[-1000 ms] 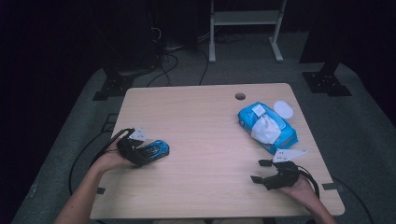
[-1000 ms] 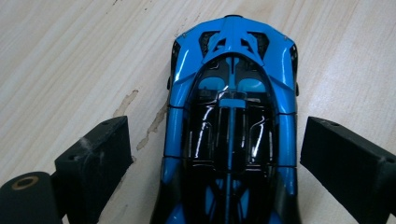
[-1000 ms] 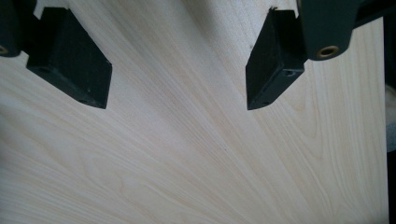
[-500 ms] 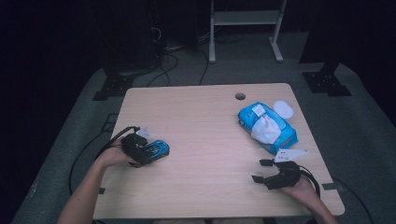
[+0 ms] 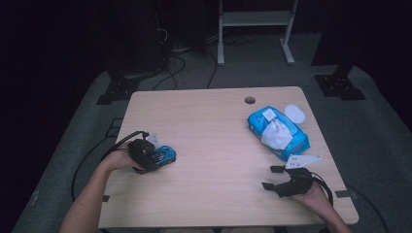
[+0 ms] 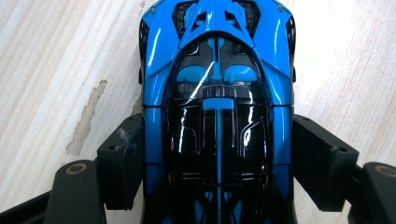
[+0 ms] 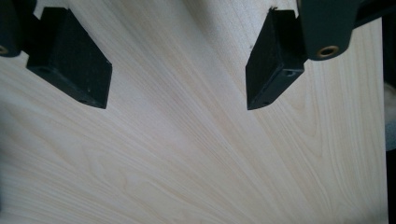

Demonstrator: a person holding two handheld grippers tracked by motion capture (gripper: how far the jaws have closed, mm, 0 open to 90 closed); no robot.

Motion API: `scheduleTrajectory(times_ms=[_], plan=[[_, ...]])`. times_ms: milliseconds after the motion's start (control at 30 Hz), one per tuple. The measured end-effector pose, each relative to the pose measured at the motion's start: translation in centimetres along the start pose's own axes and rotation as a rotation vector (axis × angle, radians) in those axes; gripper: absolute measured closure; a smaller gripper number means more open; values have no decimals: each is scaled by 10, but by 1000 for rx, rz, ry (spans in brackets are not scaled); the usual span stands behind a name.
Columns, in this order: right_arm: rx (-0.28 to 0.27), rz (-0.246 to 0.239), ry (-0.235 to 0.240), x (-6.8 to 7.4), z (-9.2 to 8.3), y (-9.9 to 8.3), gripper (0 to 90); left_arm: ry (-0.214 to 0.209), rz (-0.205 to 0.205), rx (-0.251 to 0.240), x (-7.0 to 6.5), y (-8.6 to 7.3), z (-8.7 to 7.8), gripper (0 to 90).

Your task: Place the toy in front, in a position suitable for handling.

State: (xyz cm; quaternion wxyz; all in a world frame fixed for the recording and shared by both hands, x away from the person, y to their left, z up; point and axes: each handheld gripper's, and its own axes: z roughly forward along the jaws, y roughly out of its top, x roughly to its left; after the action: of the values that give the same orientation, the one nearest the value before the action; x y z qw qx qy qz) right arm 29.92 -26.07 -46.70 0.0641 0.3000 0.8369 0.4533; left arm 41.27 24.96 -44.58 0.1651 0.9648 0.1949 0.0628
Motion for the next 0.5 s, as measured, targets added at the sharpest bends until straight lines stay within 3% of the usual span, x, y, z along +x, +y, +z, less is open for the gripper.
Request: scheduleTrajectory(times_ms=[233,267,367,500], plan=[[-3,1,0,0,-1,0,223,20,14,4,-1,0,-1,265],[-4,2,-2,0,-1,0,223,23,-3,-47,0,0,-6,282],[-5,2,-2,0,-1,0,223,40,20,4,0,0,-5,282],[-9,4,-4,0,-2,0,223,43,2,-21,0,-3,-5,283]])
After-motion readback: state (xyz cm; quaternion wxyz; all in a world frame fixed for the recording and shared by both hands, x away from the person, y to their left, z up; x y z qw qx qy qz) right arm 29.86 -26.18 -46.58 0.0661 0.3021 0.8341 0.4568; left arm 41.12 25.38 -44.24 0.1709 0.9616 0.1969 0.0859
